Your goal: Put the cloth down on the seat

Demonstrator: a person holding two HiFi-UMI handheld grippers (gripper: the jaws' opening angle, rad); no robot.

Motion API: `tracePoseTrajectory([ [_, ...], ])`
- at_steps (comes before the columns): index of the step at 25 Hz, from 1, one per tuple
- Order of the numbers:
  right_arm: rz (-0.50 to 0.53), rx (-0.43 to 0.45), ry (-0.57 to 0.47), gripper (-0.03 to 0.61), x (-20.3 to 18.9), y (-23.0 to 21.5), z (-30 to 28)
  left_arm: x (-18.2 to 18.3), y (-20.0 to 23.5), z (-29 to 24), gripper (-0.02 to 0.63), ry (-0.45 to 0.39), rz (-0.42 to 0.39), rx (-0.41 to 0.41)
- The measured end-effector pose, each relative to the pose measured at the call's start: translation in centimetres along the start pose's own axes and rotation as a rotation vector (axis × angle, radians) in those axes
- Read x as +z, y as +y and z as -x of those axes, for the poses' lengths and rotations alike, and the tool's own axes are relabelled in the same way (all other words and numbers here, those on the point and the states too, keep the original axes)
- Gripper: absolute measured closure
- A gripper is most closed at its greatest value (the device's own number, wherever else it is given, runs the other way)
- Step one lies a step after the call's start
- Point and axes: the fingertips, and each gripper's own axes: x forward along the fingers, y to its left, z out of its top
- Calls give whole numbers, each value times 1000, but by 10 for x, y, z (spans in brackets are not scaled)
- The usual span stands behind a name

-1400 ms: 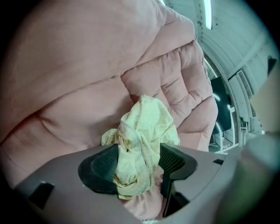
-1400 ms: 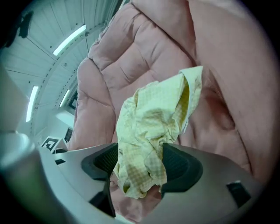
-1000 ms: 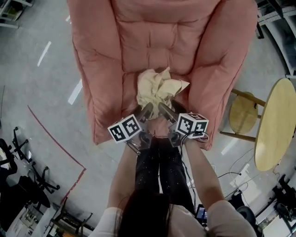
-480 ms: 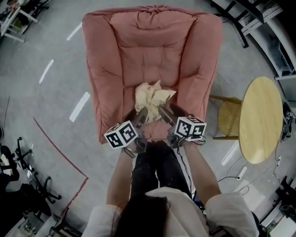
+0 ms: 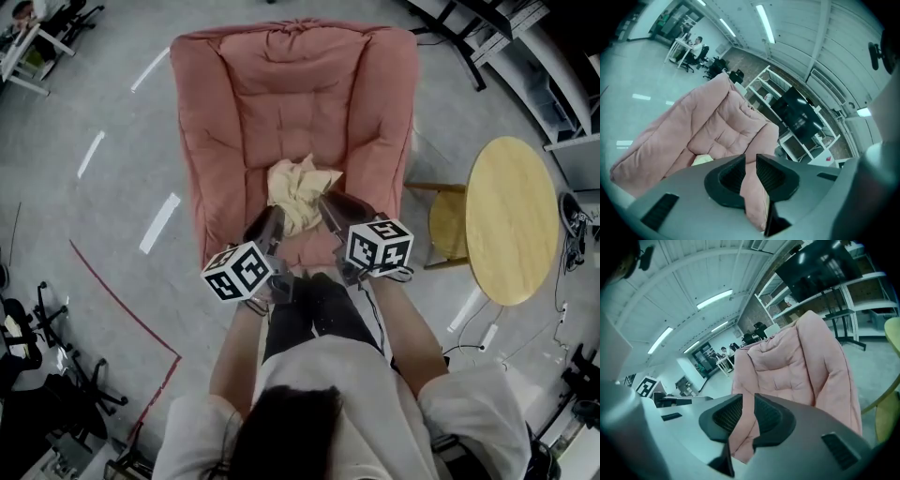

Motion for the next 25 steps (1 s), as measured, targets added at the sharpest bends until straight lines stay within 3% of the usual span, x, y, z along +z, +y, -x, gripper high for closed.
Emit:
tracePoseTrajectory([
  [3,41,3,-41,517,15,17,11,5,-18,12,560,6,-88,-23],
  [8,154,16,-93,532,30,49,44,12,-48,42,569,-37,-141,-61],
  [14,277,31,-134,543,40,79,71,8,-76,65,581,-129,-60,-91],
  [16,298,17,-140,546,37,82,82,-1,-85,67,581,-128,-126,-74],
  [21,332,-1,-141,549,28,92,91,4,-101,81,581,-171,-380,-12],
  [25,347,-1,-147,551,22,96,91,7,-105,86,581,-195,-448,6],
])
